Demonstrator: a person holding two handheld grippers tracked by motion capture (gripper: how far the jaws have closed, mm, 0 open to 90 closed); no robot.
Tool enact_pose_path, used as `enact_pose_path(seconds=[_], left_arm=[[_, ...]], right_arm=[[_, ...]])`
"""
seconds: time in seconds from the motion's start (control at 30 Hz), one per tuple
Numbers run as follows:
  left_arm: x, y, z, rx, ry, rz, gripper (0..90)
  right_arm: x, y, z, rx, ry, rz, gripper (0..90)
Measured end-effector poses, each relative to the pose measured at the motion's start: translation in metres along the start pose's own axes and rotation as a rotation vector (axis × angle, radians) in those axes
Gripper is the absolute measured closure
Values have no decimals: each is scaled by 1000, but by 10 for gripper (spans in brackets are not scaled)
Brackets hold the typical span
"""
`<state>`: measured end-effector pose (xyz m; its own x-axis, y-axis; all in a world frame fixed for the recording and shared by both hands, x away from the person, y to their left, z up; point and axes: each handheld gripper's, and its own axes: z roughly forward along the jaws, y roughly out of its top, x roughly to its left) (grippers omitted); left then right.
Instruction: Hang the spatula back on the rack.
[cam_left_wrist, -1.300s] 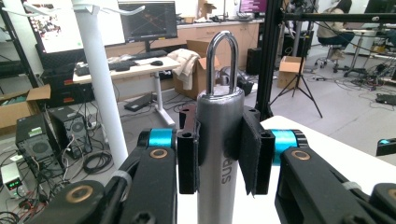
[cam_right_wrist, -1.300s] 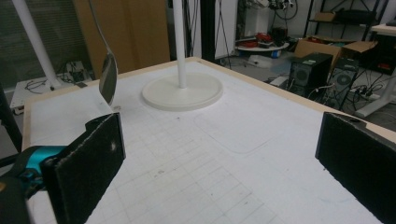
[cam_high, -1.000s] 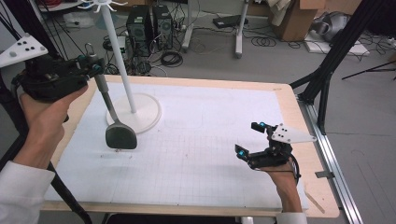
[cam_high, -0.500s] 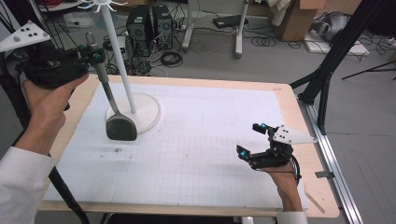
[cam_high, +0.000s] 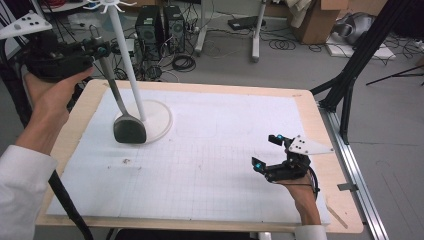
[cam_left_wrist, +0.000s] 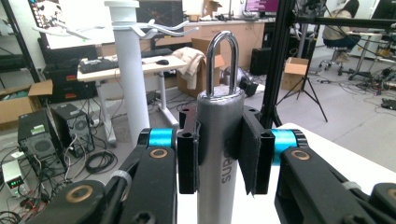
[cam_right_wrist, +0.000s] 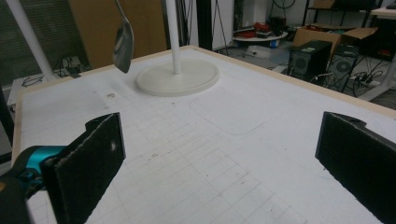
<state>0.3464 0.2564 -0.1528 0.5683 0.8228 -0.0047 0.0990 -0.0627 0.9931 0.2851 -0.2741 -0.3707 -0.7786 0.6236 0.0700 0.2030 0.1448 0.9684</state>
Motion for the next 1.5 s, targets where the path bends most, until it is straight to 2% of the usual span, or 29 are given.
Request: enact_pose_path(seconds=[0.23, 0.47, 0.67, 1.1, 1.5], left_arm=[[5, 9, 6, 13, 6, 20, 710], [12, 17, 13, 15, 7, 2, 710], [18, 17, 20, 28, 21, -3, 710], [25, 15, 32, 39, 17, -15, 710], [28, 22, 45, 59, 32, 1, 711]], right_arm=[[1, 0, 0, -10, 5, -2, 4], [2, 1, -2, -32, 2, 0, 4], [2, 1, -2, -34, -3, 0, 4], [1, -1, -5, -51, -7, 12, 4], [1, -2, -5, -48, -7, 12, 4]])
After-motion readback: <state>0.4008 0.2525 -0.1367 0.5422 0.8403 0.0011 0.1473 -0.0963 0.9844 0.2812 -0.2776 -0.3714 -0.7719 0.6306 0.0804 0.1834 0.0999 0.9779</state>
